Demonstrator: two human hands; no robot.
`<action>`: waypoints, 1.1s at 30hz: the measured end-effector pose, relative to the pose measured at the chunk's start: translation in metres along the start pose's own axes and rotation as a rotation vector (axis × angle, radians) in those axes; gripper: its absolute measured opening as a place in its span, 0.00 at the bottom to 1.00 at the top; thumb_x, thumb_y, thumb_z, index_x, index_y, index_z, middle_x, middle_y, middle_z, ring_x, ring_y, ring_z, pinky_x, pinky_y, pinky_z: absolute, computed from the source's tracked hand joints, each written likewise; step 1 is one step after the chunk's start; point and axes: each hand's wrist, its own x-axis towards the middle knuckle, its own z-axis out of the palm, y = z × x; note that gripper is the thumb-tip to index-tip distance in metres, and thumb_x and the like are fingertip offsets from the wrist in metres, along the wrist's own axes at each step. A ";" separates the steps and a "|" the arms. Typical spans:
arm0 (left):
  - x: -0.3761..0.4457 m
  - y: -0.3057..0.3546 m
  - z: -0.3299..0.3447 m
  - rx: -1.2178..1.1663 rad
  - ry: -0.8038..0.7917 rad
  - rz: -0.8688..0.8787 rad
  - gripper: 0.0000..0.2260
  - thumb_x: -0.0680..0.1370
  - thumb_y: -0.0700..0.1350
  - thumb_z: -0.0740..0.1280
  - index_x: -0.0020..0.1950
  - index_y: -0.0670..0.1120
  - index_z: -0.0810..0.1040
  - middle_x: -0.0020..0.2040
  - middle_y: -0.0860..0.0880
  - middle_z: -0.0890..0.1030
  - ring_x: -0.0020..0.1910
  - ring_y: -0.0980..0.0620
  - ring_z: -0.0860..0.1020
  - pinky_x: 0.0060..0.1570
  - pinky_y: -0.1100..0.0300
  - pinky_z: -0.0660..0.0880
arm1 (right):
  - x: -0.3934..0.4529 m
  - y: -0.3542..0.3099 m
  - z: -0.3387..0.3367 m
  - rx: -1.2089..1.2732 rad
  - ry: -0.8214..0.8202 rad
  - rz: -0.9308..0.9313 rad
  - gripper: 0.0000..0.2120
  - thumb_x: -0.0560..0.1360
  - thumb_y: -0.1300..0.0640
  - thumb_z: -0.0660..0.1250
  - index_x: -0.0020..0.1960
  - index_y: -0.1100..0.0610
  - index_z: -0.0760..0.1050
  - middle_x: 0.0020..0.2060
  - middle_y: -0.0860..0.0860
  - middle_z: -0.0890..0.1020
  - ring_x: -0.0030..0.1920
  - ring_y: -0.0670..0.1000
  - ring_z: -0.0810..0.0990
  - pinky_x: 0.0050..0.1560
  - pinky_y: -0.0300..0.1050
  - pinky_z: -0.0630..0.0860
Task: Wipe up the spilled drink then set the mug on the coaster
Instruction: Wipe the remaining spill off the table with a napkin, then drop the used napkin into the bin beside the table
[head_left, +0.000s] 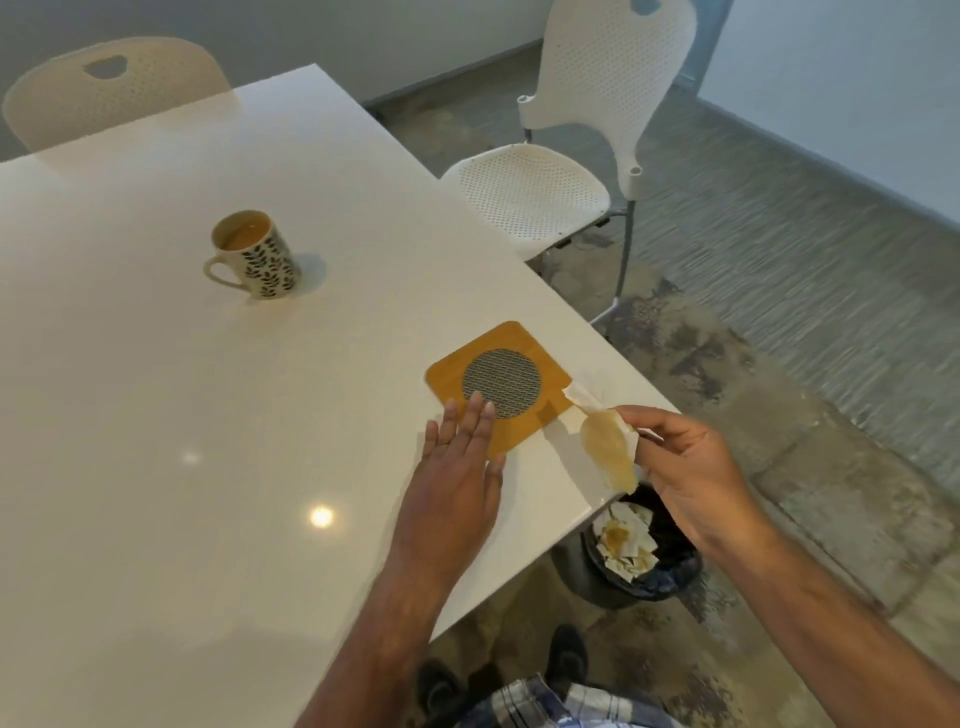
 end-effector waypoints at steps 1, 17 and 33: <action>0.006 0.010 0.006 0.000 -0.001 0.024 0.27 0.89 0.54 0.52 0.86 0.52 0.47 0.85 0.56 0.44 0.83 0.57 0.36 0.83 0.54 0.39 | 0.000 -0.003 -0.007 0.034 0.036 0.019 0.18 0.64 0.55 0.80 0.53 0.58 0.87 0.57 0.60 0.86 0.55 0.55 0.86 0.55 0.50 0.85; 0.091 0.138 0.087 0.070 -0.196 0.310 0.26 0.89 0.53 0.49 0.86 0.46 0.50 0.87 0.49 0.48 0.85 0.50 0.40 0.82 0.53 0.33 | -0.009 -0.028 -0.153 0.044 0.305 -0.047 0.09 0.71 0.59 0.73 0.49 0.51 0.87 0.47 0.52 0.89 0.44 0.46 0.87 0.42 0.38 0.83; 0.101 0.144 0.100 0.129 -0.189 0.305 0.26 0.89 0.57 0.47 0.86 0.50 0.54 0.86 0.52 0.49 0.85 0.52 0.40 0.84 0.50 0.40 | 0.016 0.045 -0.232 -0.489 0.392 0.235 0.07 0.75 0.62 0.77 0.48 0.51 0.86 0.40 0.49 0.88 0.38 0.45 0.84 0.37 0.36 0.79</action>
